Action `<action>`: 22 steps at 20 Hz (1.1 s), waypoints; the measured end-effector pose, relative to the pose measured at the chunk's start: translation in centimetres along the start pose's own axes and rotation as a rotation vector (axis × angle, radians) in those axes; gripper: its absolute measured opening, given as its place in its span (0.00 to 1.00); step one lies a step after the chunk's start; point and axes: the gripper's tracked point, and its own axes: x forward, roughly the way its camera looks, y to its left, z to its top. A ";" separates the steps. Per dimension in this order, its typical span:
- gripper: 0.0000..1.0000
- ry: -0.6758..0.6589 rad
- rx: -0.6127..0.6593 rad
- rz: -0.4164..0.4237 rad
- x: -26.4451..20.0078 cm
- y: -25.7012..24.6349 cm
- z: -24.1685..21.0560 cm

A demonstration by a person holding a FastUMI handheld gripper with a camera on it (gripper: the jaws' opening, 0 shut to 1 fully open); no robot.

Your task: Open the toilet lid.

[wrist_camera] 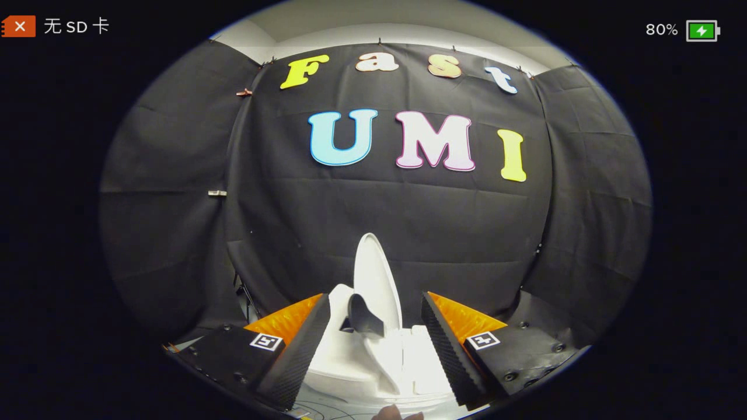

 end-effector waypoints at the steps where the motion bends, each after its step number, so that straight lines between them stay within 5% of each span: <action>1: 0.99 -0.011 -0.003 -0.002 -0.5 -0.6 0.6; 22: 0.98 -0.094 0.018 -0.084 -11.0 -12.8 9.0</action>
